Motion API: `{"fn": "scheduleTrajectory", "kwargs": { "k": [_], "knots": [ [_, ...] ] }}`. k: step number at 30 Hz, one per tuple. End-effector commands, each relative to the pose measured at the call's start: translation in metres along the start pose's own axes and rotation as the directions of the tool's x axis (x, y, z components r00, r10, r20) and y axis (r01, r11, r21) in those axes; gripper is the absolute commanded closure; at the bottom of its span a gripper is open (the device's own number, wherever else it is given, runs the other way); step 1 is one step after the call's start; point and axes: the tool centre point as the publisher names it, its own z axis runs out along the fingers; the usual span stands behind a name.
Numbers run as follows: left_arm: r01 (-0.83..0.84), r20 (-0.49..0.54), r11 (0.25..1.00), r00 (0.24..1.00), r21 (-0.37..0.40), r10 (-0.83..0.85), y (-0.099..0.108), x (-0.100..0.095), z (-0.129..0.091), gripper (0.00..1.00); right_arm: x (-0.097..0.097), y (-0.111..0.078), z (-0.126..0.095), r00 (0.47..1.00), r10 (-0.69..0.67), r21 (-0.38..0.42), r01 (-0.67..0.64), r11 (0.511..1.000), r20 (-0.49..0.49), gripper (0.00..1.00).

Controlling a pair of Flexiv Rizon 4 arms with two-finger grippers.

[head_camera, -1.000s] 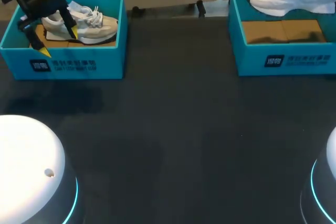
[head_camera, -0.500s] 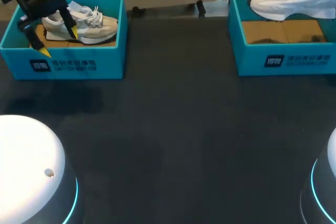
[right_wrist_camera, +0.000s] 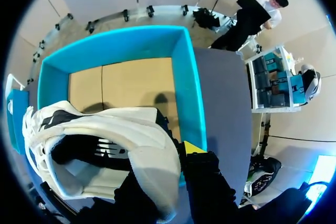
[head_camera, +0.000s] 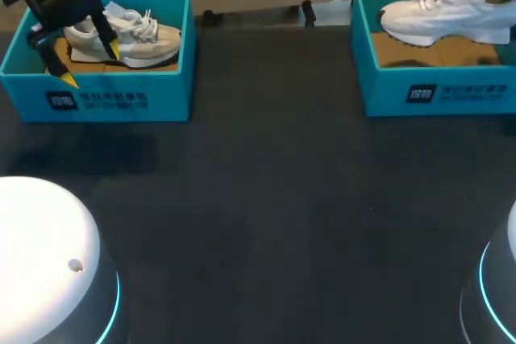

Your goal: Take the shoe out of the shoebox, open the shoe tongue, remove and reinsert the insole, then place the shoe into the shoebox

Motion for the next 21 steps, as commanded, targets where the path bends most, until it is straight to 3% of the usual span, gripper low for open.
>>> {"fn": "scheduleTrajectory", "kwargs": {
  "k": [1, 15, 21],
  "knots": [
    [-0.001, 0.000, 1.000, 1.000, -0.003, 0.001, 0.000, 0.001, 0.000, 0.00, 0.004, -0.008, 0.008, 1.000, 0.024, -0.024, -0.024, 0.999, 0.002, 1.00],
    [-0.001, 0.000, 1.000, 1.000, -0.003, 0.001, 0.000, 0.001, 0.000, 0.00, 0.003, -0.010, 0.011, 0.999, 0.042, -0.022, -0.042, 0.999, -0.007, 1.00],
    [-0.001, 0.000, 1.000, 1.000, -0.003, 0.001, 0.000, 0.001, 0.000, 0.00, 0.006, -0.011, 0.024, 1.000, 0.030, -0.029, -0.030, 0.999, -0.004, 1.00]
  ]
}}
